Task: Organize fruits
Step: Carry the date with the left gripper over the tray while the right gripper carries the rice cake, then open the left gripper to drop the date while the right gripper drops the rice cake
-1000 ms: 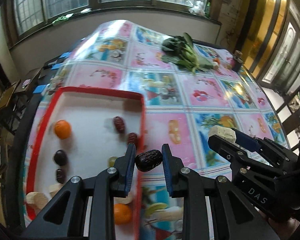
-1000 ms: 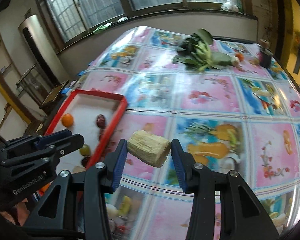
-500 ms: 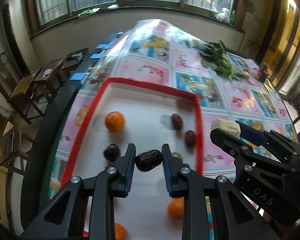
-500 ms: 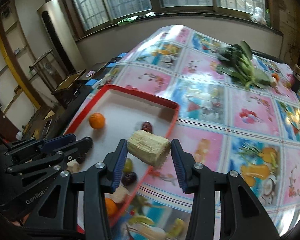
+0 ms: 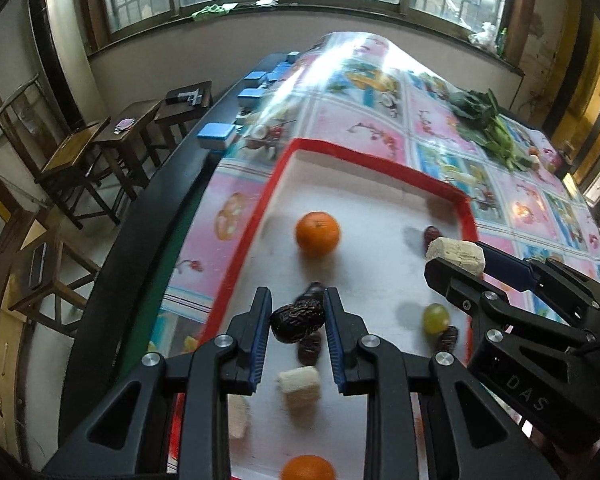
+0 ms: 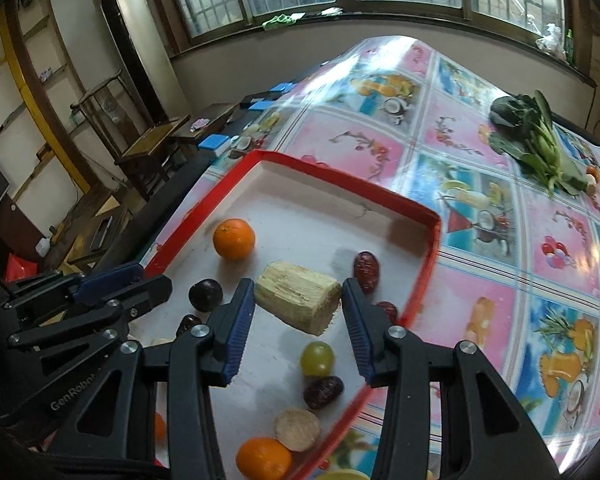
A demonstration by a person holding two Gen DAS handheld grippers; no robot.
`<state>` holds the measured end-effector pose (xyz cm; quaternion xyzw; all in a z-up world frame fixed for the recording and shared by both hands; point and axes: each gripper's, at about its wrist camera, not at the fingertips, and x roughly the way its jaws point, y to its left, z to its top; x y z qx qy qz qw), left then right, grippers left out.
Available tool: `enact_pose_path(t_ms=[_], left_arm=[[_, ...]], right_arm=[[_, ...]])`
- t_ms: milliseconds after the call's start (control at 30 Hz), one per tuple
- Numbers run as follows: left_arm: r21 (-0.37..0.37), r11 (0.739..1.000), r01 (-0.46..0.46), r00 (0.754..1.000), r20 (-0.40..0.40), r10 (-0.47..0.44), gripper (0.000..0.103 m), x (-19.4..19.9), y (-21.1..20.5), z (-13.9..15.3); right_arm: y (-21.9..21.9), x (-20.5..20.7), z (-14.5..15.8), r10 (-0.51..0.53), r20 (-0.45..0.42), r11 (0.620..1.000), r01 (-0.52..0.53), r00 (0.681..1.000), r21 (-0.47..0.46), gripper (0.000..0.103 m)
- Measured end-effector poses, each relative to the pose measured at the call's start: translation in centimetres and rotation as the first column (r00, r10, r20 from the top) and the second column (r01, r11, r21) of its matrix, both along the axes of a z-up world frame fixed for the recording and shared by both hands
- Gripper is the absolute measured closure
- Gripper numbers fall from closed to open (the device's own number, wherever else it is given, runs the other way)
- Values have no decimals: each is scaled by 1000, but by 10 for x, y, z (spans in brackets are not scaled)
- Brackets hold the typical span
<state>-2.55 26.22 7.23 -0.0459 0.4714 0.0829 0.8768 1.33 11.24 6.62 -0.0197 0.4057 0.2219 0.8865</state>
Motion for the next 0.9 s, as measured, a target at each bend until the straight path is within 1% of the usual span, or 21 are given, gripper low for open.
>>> enact_pose_path(t_ms=[200,267,600,667,700,767,833,900], left_arm=[[8,1000,-13,1000,-25,13,77,3,16,-13],[-12,1000,-14,1000,-28,14,77,3,21,-19],[-19,1000,7,999,-52,-8,75,2,25,-36],[-21,1000,7,998,-55,-8,67,2,26,-39],[-22,1000,1,999,-51,-2,65,1,27,-40],[-23,1000,2,999,-43,-3,65,1,27,-41],[-12,1000,6,999,-45,-6,65,1,26,-42],[-7,1000,7,999,-42,-7,63,1,25,-41]], right_arm=[[18,7,-13,15,-27,999,-16,1000,-33,56],[23,7,-18,17,-32,999,-18,999,-50,56],[33,9,-36,4,-72,995,-11,997,-101,55],[33,10,-39,-1,-77,994,-8,997,-105,52],[32,10,-39,-13,-74,994,4,997,-111,49],[29,12,-41,-26,-86,994,17,996,-112,44],[25,15,-44,-45,-96,992,33,994,-120,34],[20,16,-46,-65,-102,992,53,993,-116,30]])
